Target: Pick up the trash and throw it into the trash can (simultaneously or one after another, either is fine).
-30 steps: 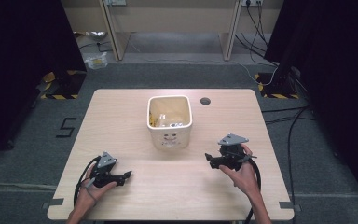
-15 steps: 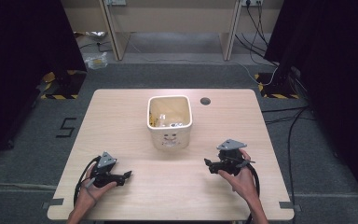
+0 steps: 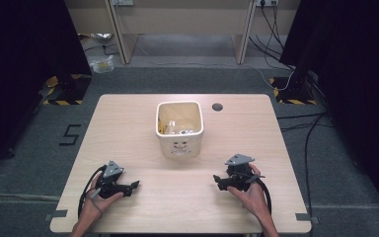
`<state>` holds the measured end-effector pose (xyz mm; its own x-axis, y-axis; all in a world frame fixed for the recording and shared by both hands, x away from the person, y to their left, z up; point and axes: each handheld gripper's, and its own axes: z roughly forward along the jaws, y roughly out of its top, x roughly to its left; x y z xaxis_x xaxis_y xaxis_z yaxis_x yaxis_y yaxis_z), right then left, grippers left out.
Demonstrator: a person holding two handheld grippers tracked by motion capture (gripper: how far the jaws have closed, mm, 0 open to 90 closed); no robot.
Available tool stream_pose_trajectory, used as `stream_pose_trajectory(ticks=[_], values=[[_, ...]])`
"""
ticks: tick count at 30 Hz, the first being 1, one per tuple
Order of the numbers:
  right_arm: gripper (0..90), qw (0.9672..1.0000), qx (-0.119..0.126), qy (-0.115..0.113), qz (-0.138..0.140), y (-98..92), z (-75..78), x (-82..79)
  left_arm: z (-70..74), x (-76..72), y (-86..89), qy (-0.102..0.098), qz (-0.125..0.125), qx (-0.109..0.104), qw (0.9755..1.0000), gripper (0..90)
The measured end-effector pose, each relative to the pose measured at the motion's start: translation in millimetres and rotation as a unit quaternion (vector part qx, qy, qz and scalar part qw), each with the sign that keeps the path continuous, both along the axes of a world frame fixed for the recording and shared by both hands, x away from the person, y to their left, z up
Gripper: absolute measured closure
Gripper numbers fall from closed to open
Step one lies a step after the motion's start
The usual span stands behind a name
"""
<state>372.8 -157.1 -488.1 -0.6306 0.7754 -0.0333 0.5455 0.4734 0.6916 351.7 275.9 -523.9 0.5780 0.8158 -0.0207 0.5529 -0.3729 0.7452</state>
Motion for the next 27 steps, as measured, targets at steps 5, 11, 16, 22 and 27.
stream_pose_trajectory(ticks=[5,11,16,22,27], values=[[18.4,1.0000,-0.007,0.003,0.001,2.0,-2.9,-3.2,0.0,0.0,0.0,0.000,0.000,0.000,1.0000,14.6],[18.4,0.9999,-0.010,0.008,0.002,2.6,-8.1,-6.8,0.0,0.0,0.0,0.000,0.000,0.000,1.0000,14.6],[18.9,0.9998,-0.019,0.008,-0.003,3.5,-10.8,-9.7,0.0,0.0,0.0,0.000,0.000,0.000,1.0000,14.6],[18.6,0.9993,-0.037,0.007,-0.009,5.1,-13.2,-11.6,0.0,0.0,0.0,0.000,0.000,0.000,1.0000,14.6],[18.7,0.9994,-0.032,0.010,-0.010,5.0,-16.0,-15.5,0.0,0.0,0.0,0.000,0.000,0.000,1.0000,14.6]])
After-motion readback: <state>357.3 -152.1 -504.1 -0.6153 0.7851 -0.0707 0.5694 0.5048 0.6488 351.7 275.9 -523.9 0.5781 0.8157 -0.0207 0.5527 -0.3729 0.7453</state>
